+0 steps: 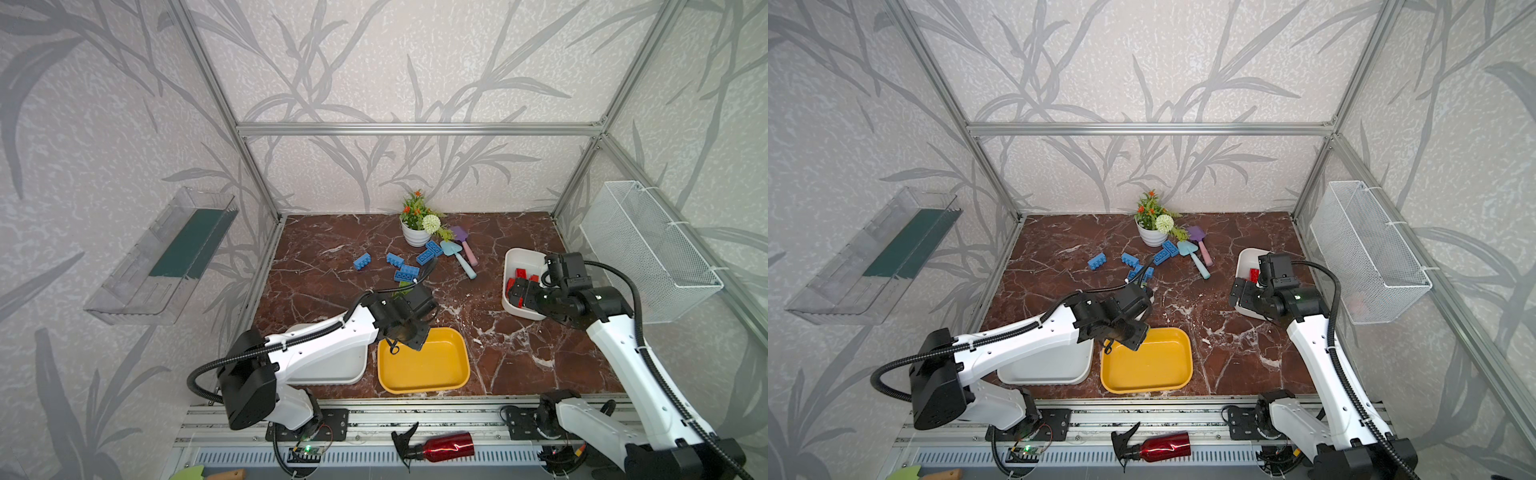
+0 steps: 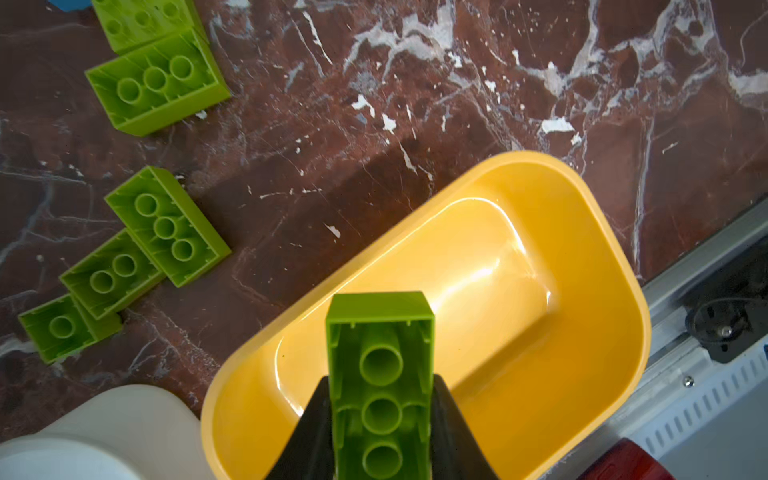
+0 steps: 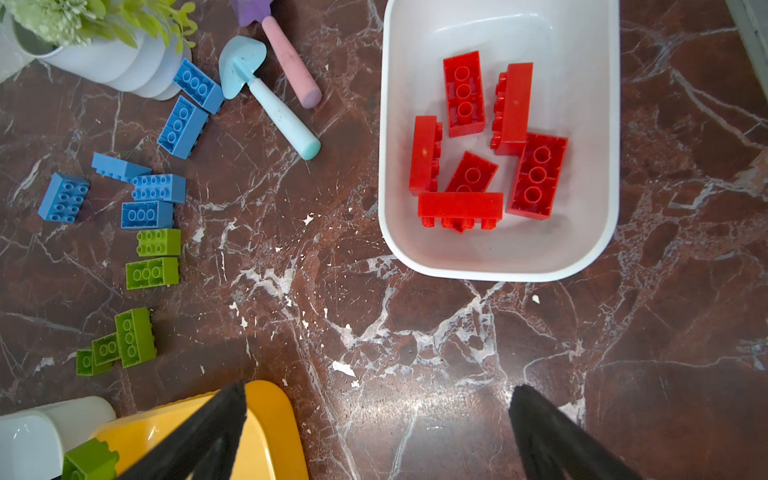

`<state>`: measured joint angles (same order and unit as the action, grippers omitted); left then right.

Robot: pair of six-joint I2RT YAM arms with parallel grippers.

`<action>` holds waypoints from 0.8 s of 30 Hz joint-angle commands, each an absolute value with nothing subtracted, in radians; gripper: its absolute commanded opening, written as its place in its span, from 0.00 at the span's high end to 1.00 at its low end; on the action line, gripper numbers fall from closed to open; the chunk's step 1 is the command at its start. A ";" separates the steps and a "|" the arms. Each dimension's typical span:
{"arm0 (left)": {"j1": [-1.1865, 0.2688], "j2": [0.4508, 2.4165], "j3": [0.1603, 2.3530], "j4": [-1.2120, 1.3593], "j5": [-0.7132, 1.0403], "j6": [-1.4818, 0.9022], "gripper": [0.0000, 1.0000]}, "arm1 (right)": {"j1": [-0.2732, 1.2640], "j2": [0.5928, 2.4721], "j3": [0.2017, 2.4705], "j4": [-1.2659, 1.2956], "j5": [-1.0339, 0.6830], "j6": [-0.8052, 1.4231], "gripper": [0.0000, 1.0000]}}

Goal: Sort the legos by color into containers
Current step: 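Carry the lime brick with the left gripper into the yellow tray and release, then reach the left gripper back to the lime bricks beside the blue bricks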

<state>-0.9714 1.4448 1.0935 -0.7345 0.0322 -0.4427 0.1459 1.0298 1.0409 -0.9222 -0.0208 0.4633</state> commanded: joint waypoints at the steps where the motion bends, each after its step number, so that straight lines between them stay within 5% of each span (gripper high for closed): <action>1: -0.974 1.424 1.036 -0.643 0.076 -0.404 0.84 | 0.160 1.002 1.069 -0.984 0.021 0.478 0.01; 7: -0.978 1.458 1.006 -0.594 0.108 -0.391 0.75 | 0.161 0.983 1.092 -1.014 0.041 0.471 0.01; 9: -0.979 1.467 1.008 -0.589 0.114 -0.390 0.50 | 0.161 0.983 1.102 -1.018 0.043 0.469 0.01; 11: -0.977 1.463 1.011 -0.586 0.107 -0.388 0.39 | 0.161 0.982 1.107 -1.017 0.043 0.469 0.01; 24: -0.813 1.450 1.154 -0.685 -0.039 -0.416 0.18 | 0.161 1.000 1.109 -0.968 0.029 0.476 0.01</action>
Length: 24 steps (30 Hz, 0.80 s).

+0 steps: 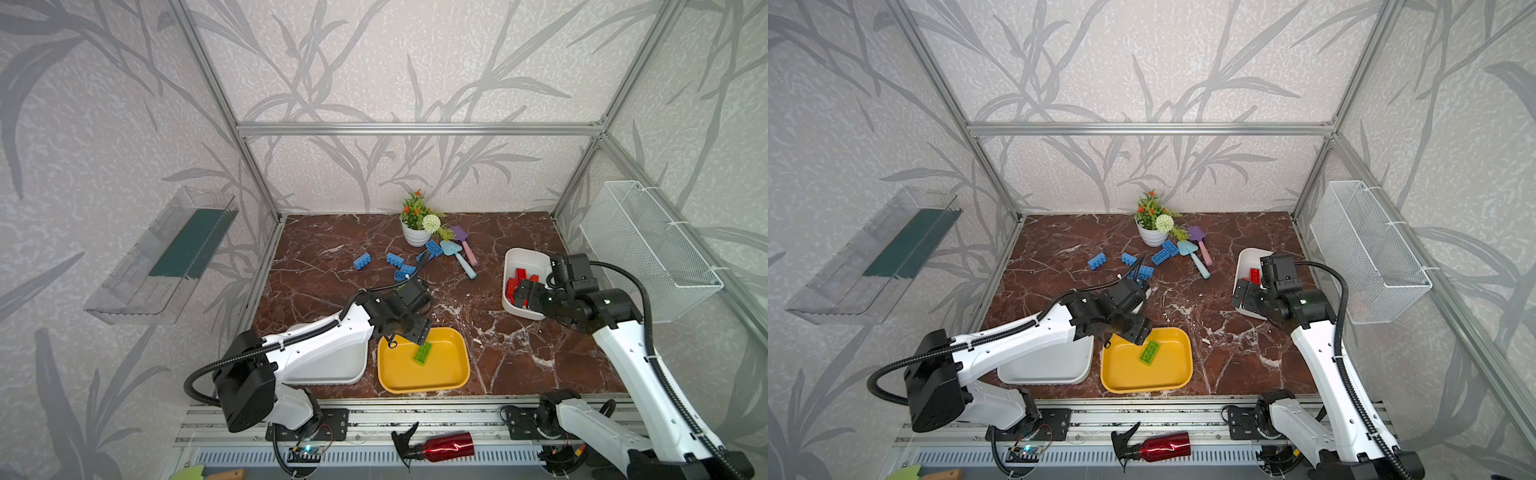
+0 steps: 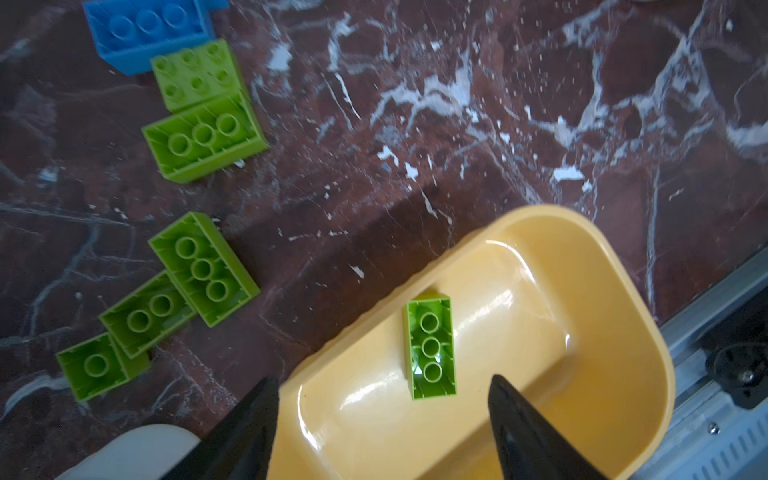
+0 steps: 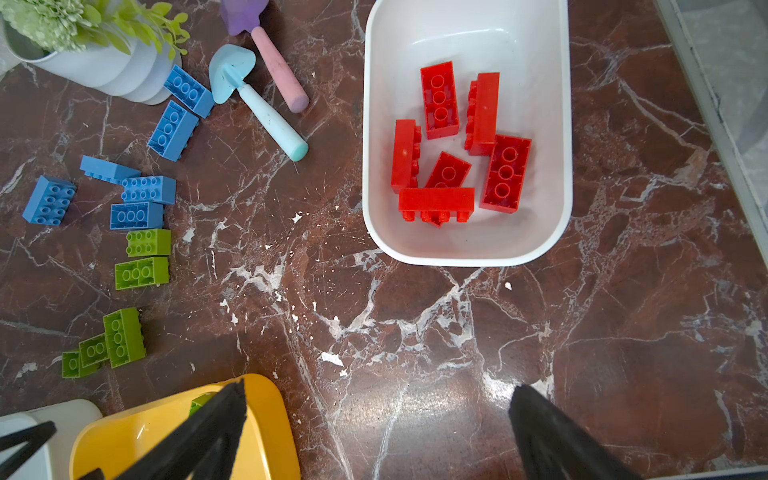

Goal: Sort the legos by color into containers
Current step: 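Reach the left gripper back to the lime bricks beside the blue bricks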

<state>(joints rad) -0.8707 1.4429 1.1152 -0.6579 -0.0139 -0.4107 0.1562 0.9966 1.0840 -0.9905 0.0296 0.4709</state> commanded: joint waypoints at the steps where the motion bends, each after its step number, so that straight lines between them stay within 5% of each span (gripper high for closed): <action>1: -0.784 1.471 1.171 -0.682 -0.030 -0.416 0.16 | 0.161 1.002 1.105 -0.963 0.028 0.479 0.01; 24: -0.591 1.978 1.539 -0.657 0.061 -0.354 0.16 | 0.161 0.977 1.072 -0.954 0.047 0.469 0.01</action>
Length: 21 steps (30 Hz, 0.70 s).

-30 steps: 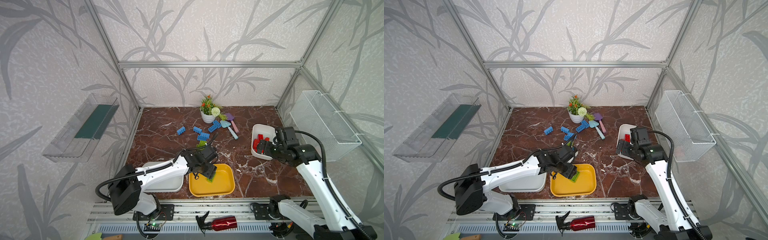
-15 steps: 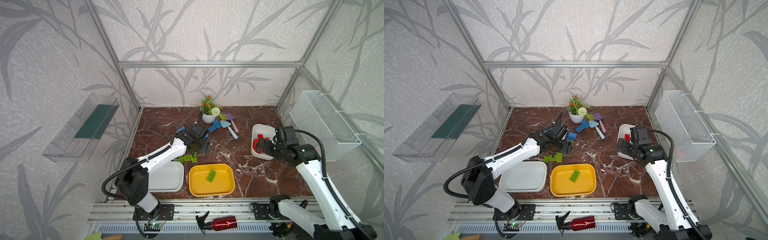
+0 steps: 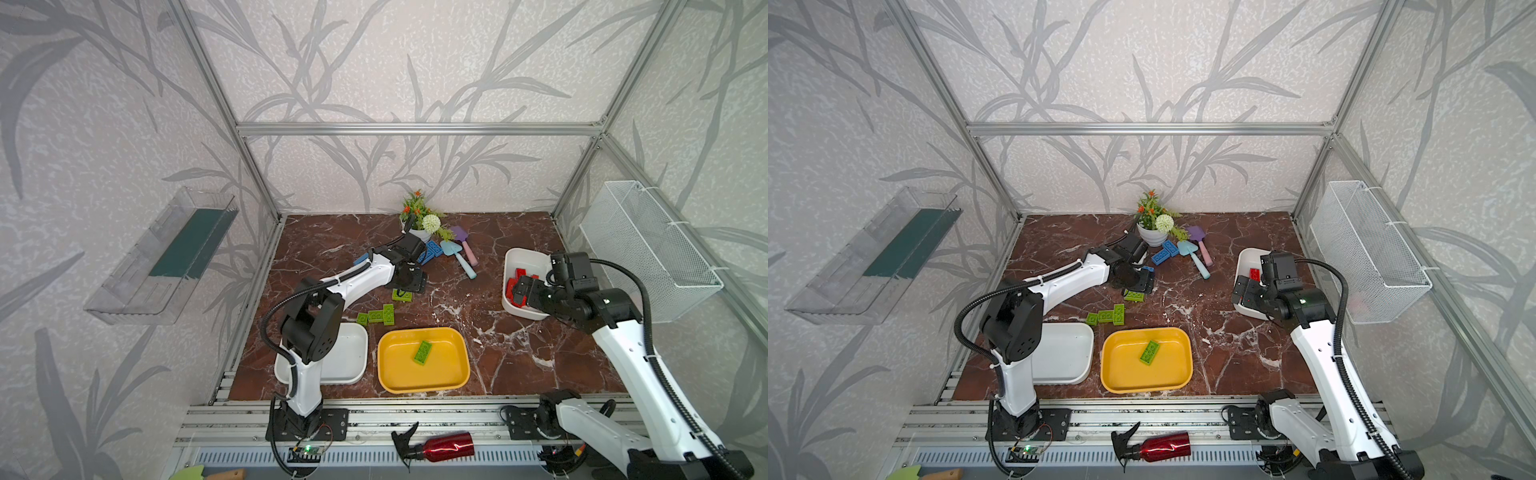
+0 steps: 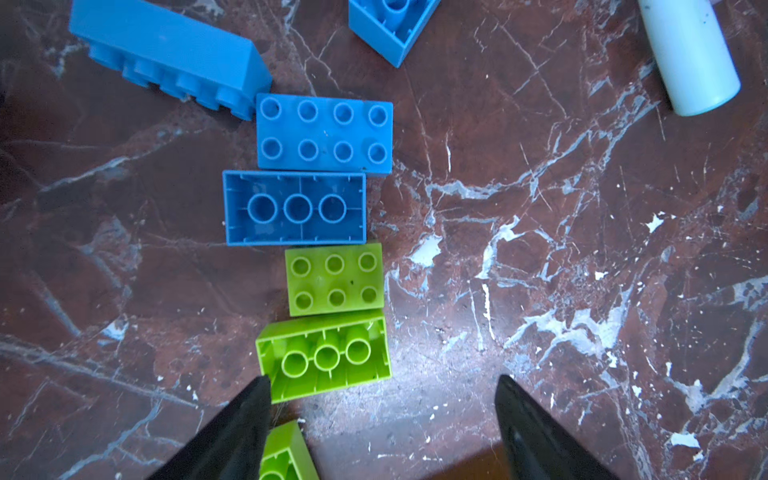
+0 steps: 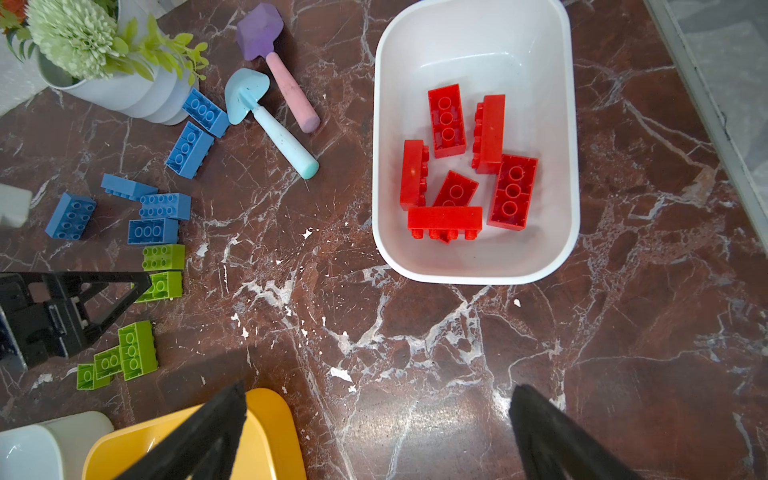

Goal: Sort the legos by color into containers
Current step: 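Reach the left gripper back to the lime bricks beside the blue bricks, then close the left gripper on a lime brick and lift it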

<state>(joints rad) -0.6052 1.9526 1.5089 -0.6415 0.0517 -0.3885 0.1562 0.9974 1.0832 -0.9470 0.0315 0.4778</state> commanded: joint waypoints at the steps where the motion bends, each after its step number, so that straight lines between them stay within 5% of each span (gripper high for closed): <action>1: -0.584 1.989 1.544 -0.653 0.066 -0.348 0.17 | 0.161 0.975 1.072 -0.958 0.048 0.469 0.01; 21: -0.545 2.142 1.619 -0.643 0.102 -0.290 0.36 | 0.160 0.948 1.078 -1.018 0.086 0.460 0.01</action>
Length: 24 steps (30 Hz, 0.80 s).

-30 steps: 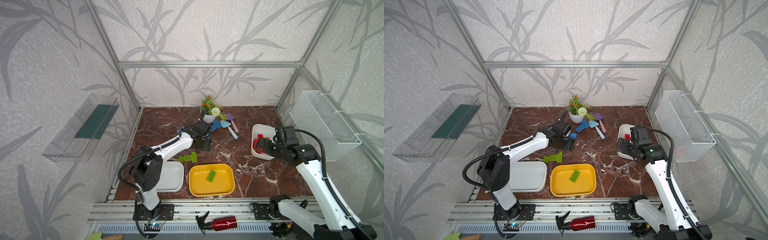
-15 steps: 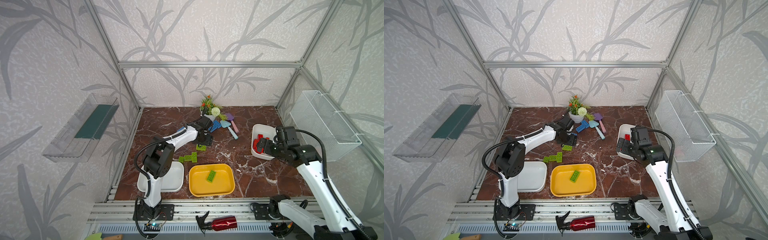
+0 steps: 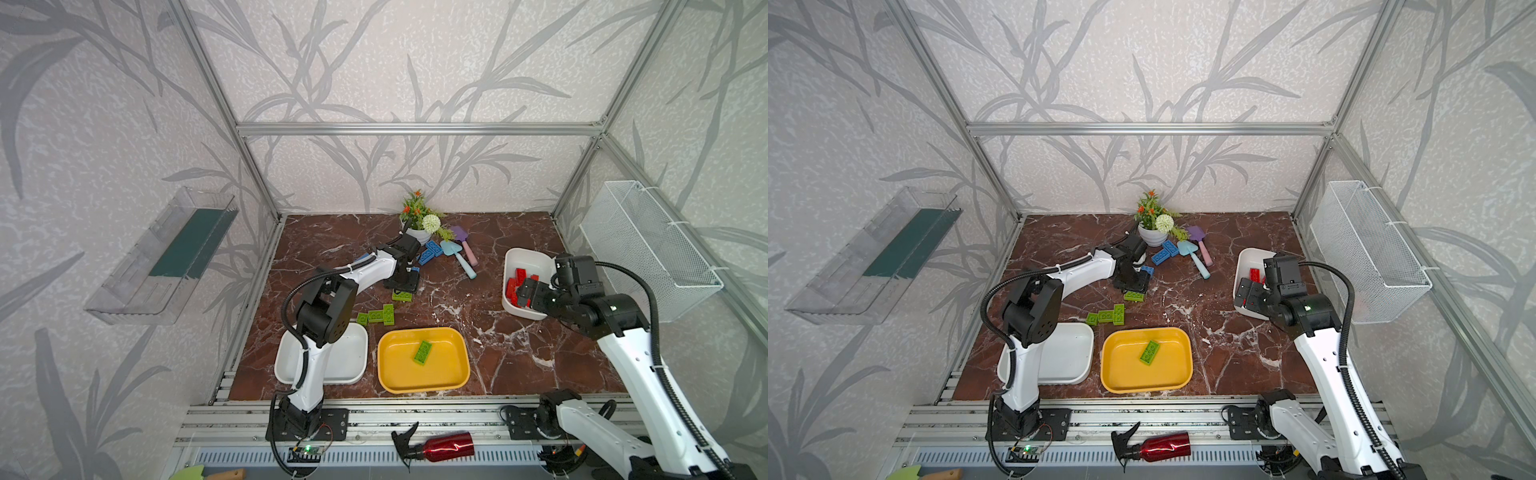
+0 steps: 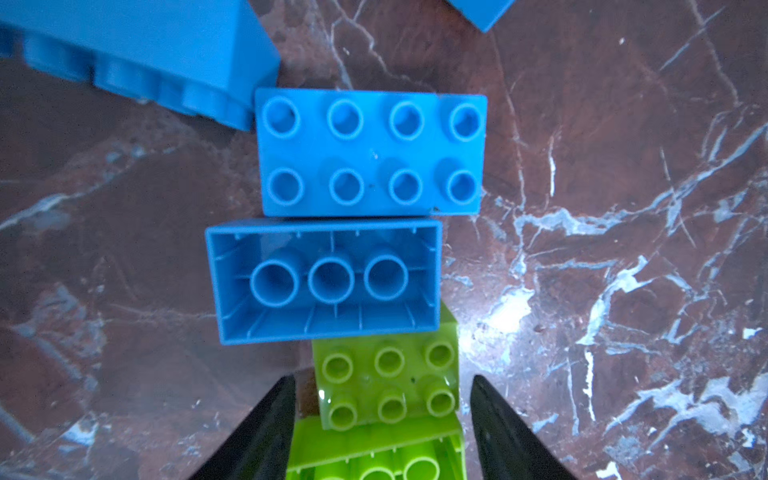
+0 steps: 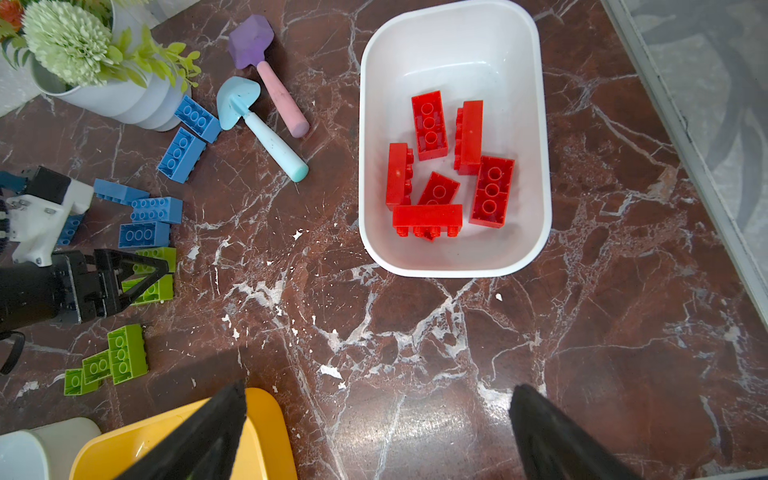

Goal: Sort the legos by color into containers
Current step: 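Close the left gripper on a lime brick and lift it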

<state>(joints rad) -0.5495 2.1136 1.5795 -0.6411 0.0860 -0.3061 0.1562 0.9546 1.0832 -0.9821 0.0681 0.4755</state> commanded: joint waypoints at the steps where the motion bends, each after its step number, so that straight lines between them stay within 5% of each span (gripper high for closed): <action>1: -0.545 2.153 1.628 -0.646 0.104 -0.290 0.38 | 0.159 0.948 1.078 -1.020 0.089 0.456 0.01; 9: -0.546 2.164 1.668 -0.725 0.081 -0.312 0.63 | 0.154 0.937 1.092 -1.022 0.069 0.428 0.01; 24: -0.641 1.817 1.564 -0.806 0.042 -0.371 0.68 | 0.160 0.897 1.078 -1.016 0.031 0.439 0.01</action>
<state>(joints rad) -0.6205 1.8980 1.6104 -0.7876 0.0448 -0.3614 0.1562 0.9131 1.0832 -1.0004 0.0254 0.4126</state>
